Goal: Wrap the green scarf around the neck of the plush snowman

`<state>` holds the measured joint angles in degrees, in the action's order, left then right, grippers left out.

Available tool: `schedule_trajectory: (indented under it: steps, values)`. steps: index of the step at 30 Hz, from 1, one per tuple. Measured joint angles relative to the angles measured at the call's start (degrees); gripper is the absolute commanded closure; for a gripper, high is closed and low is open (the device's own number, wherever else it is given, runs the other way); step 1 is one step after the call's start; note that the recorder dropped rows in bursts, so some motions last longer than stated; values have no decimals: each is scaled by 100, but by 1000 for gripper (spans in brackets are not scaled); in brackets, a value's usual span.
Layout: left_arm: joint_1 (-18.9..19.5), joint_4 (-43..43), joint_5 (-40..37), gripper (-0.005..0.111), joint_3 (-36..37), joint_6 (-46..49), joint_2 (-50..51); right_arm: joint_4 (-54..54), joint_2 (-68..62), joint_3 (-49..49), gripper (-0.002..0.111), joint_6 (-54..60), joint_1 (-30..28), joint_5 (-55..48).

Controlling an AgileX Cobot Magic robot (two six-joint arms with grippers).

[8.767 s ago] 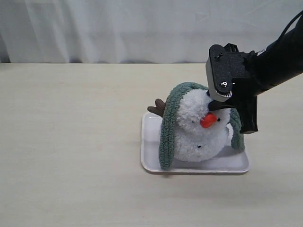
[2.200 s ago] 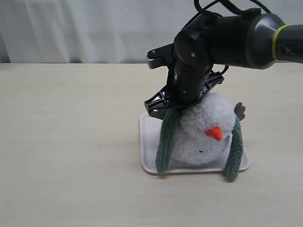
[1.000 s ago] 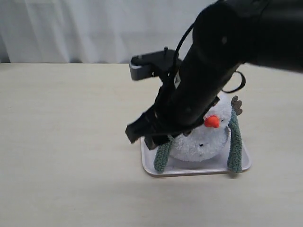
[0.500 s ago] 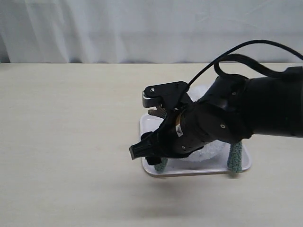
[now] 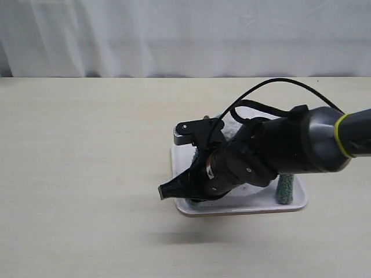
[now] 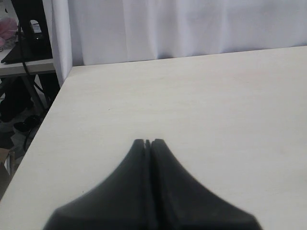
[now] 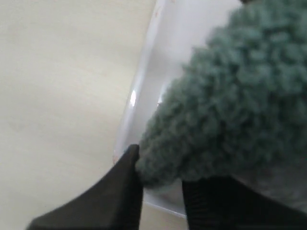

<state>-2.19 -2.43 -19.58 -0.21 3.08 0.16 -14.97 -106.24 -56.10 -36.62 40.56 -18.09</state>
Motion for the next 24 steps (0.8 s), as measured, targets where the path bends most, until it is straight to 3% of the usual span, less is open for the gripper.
schedule_trajectory:
  steps: [6,20,24]
  values:
    - [0,0,0,107,0,0,0,-177,149,0,104,129,-23,-675]
    - [0,0,0,107,0,0,0,-326,1435,0,104,816,-23,-3492]
    - [0,0,0,107,0,0,0,-503,1444,77,104,850,-23,-3699]
